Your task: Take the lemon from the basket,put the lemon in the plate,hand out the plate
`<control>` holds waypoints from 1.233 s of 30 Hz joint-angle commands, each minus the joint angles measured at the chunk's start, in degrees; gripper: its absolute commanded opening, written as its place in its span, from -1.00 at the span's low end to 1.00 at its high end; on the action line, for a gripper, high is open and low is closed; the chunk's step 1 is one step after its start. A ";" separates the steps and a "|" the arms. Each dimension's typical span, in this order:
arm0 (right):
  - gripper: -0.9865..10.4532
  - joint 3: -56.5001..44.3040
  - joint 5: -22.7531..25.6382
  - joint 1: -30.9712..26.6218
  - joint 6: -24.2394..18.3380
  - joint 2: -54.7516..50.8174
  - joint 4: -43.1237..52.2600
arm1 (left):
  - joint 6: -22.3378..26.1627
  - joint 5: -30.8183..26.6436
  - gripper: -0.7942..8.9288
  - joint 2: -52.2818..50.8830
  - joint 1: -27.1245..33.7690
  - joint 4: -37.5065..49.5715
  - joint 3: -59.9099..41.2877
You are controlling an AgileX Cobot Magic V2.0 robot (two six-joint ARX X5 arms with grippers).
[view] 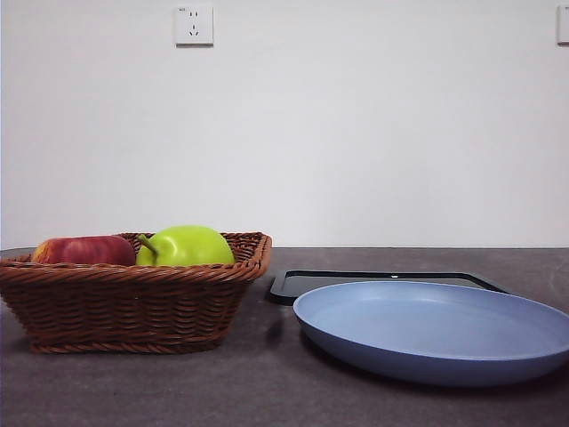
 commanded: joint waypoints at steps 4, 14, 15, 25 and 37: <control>-0.82 -0.68 -0.52 0.07 16.37 -0.09 0.28 | -5.77 9.38 -0.82 -0.24 0.13 1.70 -0.48; -0.82 6.19 -4.94 0.09 17.49 2.47 -1.31 | -10.12 9.97 -0.82 2.34 0.13 -0.52 4.74; -0.82 7.67 -4.94 0.09 17.46 3.34 -1.79 | -10.10 9.97 -0.82 3.56 0.13 -0.50 5.88; -0.82 25.59 -5.01 0.09 10.80 17.42 -10.21 | -5.29 12.44 -0.82 21.22 0.13 -0.39 20.68; -0.82 46.14 -5.01 0.09 -2.19 36.17 -26.01 | 8.79 20.74 -0.82 45.86 -1.27 -12.81 42.36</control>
